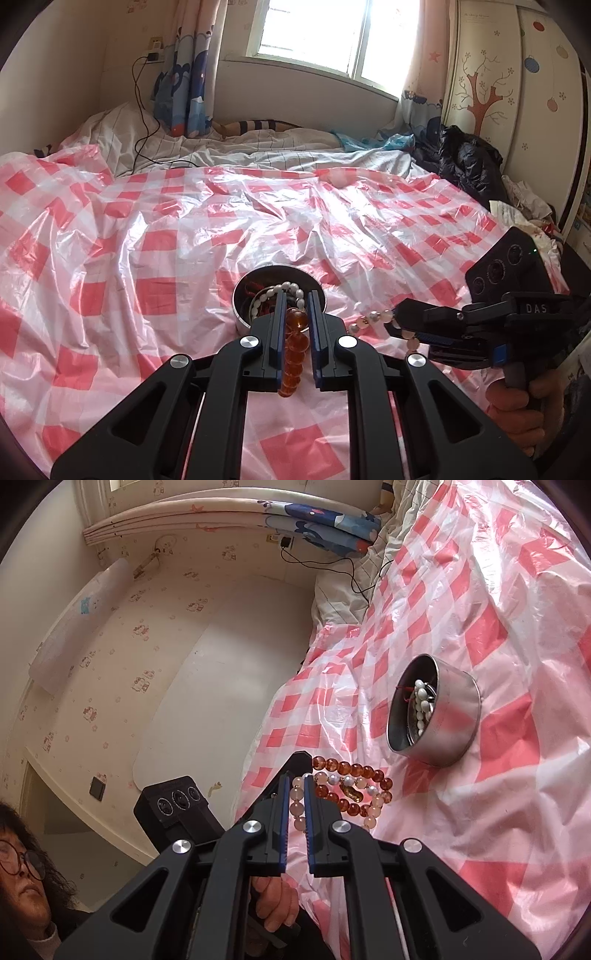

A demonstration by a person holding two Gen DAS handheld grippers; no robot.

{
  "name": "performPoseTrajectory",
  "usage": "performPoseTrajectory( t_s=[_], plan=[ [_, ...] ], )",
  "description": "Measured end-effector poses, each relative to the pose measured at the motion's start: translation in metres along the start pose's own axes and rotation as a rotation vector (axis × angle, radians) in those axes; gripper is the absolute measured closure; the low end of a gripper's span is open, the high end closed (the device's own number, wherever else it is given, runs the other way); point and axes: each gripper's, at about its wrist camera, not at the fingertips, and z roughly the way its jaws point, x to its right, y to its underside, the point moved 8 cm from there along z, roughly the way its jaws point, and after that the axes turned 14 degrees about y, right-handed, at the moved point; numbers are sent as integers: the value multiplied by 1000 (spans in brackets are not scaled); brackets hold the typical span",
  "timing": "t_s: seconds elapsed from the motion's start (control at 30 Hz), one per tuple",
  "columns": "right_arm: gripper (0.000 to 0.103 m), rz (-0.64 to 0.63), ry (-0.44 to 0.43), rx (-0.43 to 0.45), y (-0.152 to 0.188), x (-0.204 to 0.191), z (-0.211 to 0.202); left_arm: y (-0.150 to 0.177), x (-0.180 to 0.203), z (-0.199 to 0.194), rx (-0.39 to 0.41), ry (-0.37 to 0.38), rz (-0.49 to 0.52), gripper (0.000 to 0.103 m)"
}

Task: Organize jewelry
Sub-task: 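Carry the amber bracelet over the tin with the left gripper while the right carries the pink bracelet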

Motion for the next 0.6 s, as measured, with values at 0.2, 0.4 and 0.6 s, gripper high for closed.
performPoseTrajectory(
  t_s=[0.2, 0.4, 0.6],
  plan=[
    [94, -9, -37, 41, -24, -13, 1, -18, -13, 6, 41, 47, -71, 93],
    [94, 17, -42, 57, -27, -10, -5, -20, -21, 10, 49, 61, -117, 93],
    [94, 29, -55, 81, -32, -11, -11, -21, -22, 18, 48, 86, -142, 93]
  ],
)
